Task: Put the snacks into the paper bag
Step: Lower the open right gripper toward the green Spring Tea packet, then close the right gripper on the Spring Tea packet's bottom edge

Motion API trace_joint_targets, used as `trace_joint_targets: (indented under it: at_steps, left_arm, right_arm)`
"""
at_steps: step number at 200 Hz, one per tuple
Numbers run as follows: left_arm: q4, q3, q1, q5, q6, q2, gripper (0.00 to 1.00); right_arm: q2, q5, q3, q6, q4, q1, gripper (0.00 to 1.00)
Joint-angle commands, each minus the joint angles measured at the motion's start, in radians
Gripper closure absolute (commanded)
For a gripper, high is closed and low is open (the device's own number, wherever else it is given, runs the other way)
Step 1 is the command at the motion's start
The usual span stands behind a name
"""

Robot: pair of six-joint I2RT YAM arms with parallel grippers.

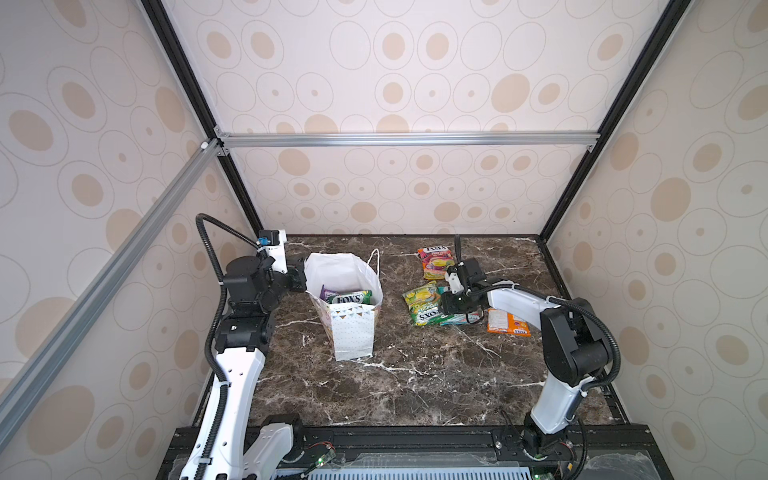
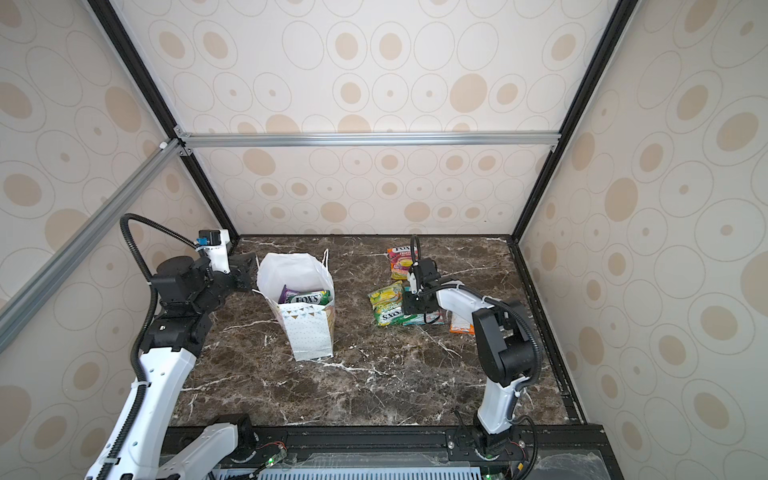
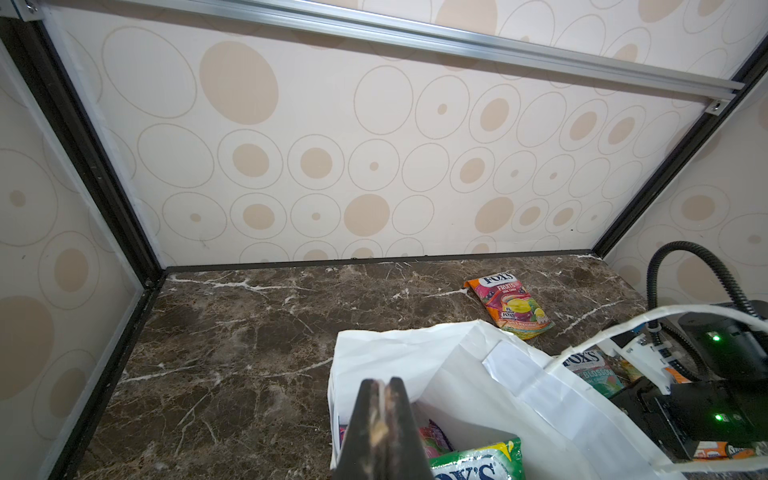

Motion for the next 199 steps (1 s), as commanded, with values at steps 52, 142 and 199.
trace_joint_targets:
  at_steps: [52,142,199]
  left_arm:
    - [0.02,0.017,0.006,-0.002,0.007,-0.014,1.0]
    - [0.02,0.019,0.006,-0.004,0.006,-0.017,1.0]
    - [0.022,0.018,0.005,-0.004,0.004,-0.02,1.0]
  right_arm:
    - [0.038,-0.031,-0.008,-0.012,-0.021,-0.004,0.49]
    - [0.032,-0.047,-0.044,0.03,0.014,-0.006,0.6]
    - [0.042,-0.076,-0.045,0.072,0.048,-0.005,0.86]
